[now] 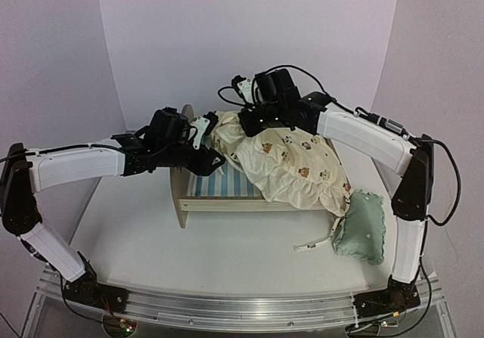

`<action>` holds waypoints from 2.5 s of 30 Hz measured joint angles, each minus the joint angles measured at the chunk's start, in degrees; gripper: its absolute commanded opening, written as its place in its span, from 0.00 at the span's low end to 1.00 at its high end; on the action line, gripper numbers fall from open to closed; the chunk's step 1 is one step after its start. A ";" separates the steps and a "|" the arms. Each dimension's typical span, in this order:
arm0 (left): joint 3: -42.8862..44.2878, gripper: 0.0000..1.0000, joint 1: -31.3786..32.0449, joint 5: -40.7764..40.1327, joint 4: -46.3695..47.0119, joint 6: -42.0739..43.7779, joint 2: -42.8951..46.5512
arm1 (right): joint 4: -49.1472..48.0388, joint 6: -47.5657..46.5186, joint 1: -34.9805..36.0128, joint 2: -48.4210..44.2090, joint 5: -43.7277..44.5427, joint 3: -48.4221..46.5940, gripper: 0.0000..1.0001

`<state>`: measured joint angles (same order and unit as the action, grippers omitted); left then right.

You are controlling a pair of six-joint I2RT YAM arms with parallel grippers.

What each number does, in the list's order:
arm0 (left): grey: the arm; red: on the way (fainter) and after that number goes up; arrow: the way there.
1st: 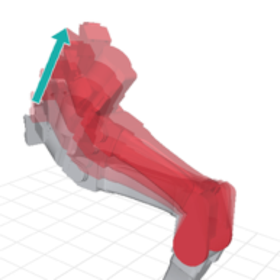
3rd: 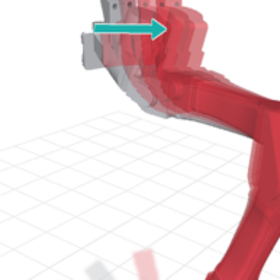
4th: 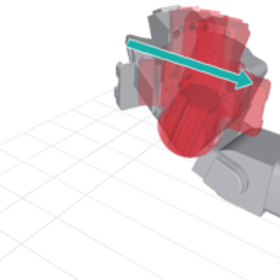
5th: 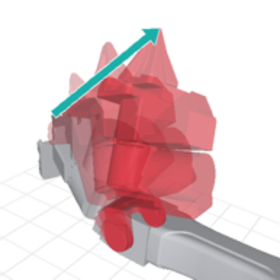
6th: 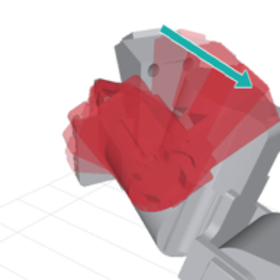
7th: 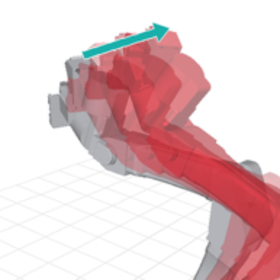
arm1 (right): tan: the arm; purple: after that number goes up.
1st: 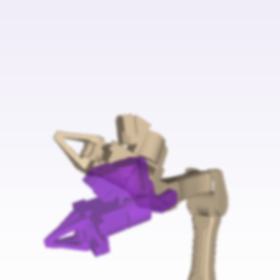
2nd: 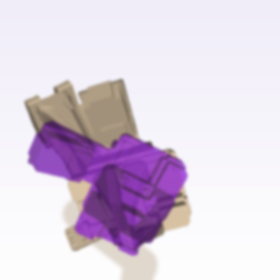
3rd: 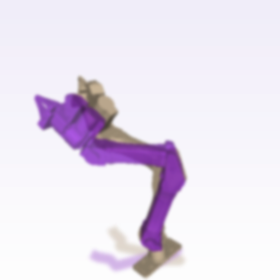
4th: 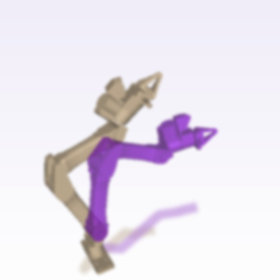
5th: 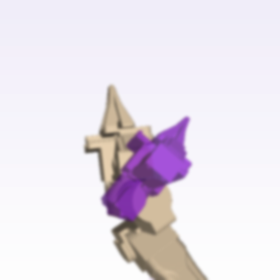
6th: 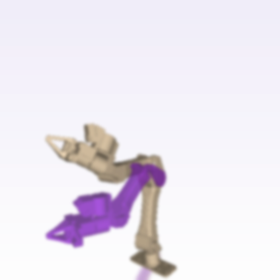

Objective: Set up the pet bed

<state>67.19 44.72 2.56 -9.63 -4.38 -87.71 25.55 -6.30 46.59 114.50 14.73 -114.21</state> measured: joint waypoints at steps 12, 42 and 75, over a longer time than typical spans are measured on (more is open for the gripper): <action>6.41 0.16 -1.40 -5.23 5.57 1.11 -10.96 | 0.21 0.34 -0.53 -1.29 -0.84 0.00 0.06; 11.19 0.00 -1.68 -16.09 -13.97 -5.87 6.51 | 0.16 4.12 -1.13 -1.46 -8.36 1.14 0.06; 6.11 0.00 0.08 -12.12 -32.20 -18.41 12.20 | -4.00 5.72 1.67 1.05 -18.42 12.26 0.03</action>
<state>73.30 44.80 -9.56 -41.83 -22.79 -75.51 21.55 -0.58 48.26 115.55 -3.69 -101.96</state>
